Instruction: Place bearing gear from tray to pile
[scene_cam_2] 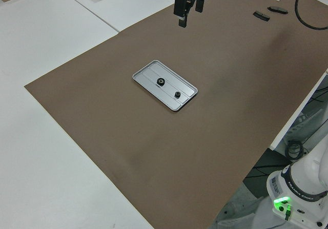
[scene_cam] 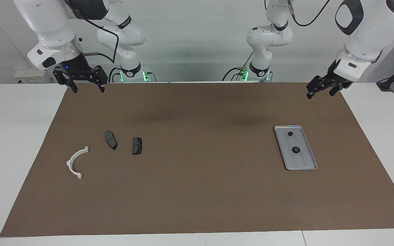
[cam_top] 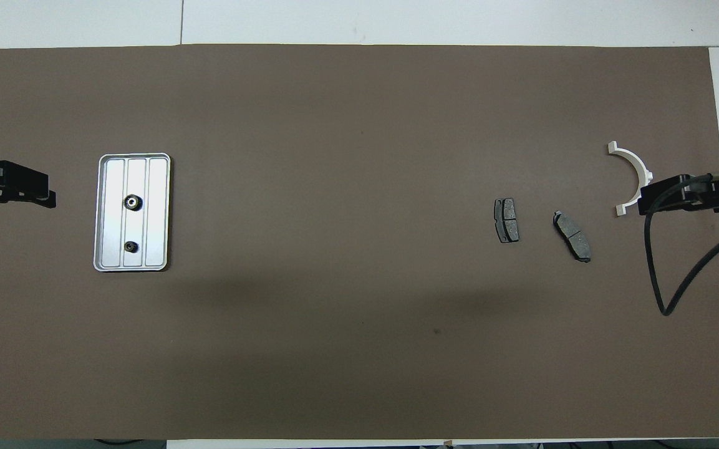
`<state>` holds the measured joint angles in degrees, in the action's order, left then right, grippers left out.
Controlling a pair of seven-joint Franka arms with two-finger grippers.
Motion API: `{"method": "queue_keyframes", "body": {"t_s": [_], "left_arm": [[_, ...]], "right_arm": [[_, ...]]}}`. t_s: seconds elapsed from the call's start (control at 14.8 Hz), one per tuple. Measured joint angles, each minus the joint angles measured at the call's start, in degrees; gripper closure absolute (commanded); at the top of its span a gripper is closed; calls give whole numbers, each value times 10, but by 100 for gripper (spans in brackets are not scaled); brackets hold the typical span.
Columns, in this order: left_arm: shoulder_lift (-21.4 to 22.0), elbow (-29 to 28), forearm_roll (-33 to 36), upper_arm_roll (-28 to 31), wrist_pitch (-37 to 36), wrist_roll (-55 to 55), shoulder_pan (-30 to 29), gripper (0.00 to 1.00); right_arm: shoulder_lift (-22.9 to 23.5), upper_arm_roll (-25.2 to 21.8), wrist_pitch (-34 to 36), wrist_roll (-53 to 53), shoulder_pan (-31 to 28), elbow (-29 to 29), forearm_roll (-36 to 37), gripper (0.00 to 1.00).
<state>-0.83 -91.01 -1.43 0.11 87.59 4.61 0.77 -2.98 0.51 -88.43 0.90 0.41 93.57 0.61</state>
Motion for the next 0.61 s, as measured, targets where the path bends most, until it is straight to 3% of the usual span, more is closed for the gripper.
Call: {"method": "queue_keyframes", "body": {"t_s": [0.61], "left_arm": [[0,-1,0,1,1,-17,0,0]], "right_arm": [[0,0,0,0,0,0,0,0]]}}
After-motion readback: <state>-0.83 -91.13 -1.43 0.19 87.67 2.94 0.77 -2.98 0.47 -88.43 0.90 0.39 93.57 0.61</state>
